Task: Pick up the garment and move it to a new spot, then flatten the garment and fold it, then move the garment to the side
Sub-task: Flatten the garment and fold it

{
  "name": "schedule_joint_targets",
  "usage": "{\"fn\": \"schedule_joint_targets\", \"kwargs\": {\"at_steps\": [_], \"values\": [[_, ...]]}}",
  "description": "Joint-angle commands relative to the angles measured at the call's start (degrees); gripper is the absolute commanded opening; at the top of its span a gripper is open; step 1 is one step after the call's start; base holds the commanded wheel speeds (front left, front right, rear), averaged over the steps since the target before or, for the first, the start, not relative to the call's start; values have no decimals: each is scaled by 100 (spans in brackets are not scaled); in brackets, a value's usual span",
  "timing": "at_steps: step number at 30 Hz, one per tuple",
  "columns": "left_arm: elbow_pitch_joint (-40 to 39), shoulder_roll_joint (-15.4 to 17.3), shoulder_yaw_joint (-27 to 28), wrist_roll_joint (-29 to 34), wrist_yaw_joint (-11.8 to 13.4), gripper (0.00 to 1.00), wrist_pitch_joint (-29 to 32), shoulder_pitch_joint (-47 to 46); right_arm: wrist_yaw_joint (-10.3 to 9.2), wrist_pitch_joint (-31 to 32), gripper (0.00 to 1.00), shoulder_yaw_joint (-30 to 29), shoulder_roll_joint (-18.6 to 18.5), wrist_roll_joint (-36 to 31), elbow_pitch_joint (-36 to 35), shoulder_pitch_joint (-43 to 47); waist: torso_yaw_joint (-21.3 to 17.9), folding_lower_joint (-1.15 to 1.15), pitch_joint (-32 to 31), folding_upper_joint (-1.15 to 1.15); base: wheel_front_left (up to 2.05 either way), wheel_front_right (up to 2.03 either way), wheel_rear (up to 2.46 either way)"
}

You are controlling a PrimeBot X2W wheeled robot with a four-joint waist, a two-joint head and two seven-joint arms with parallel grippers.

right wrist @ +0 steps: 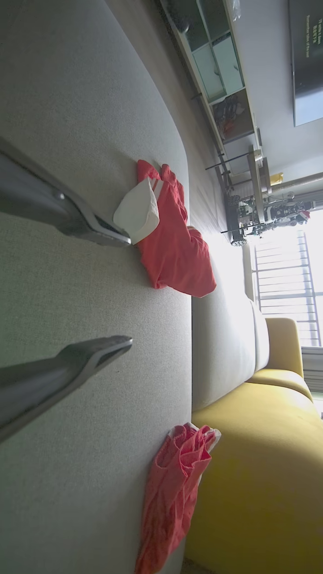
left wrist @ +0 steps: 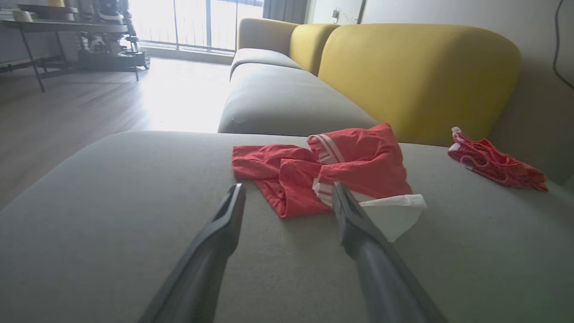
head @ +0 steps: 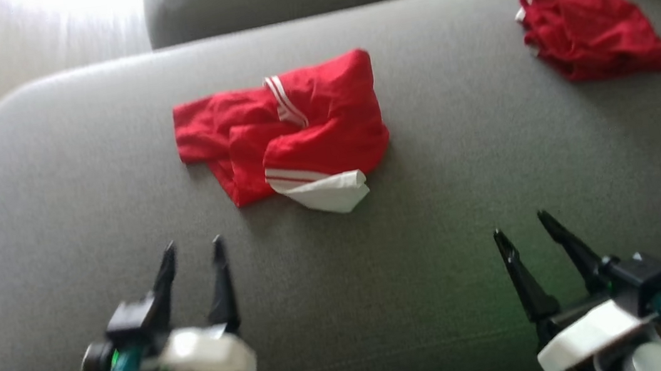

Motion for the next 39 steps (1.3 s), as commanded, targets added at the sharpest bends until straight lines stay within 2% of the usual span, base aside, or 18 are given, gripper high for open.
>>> {"fn": "schedule_joint_targets", "kwargs": {"at_steps": [1,13,17,30,37,38,39], "values": [[91,-29,75,-38,-138,100,-53,-630,-2,-54,100,142,-43,17,-213,-395,7,0,261,0,0,0,0],[2316,-36,-577,-421,-571,100,-53,-2832,-2,-54,100,205,-43,-27,-239,-798,-229,0,877,0,0,0,0],[3103,-36,-784,-717,-585,100,-33,-3304,-2,-54,100,206,-43,-48,-241,-843,-311,0,980,0,0,0,0],[4384,-36,-1410,-1240,-584,100,16,-4236,-2,-54,100,199,-43,-89,-288,-879,-445,0,1144,0,0,0,0],[4855,-37,-1749,-1446,-735,100,28,-4466,-2,-54,100,224,-43,10,-281,-917,-530,0,1191,0,0,0,0],[4894,-37,-1802,-1477,-770,81,26,-4484,-2,-54,100,224,-43,22,-281,-918,-539,0,1190,0,0,0,0],[4932,-37,-1847,-1506,-797,49,24,-4502,-2,-54,100,225,-43,45,-275,-913,-547,0,1186,0,0,0,0]]}}
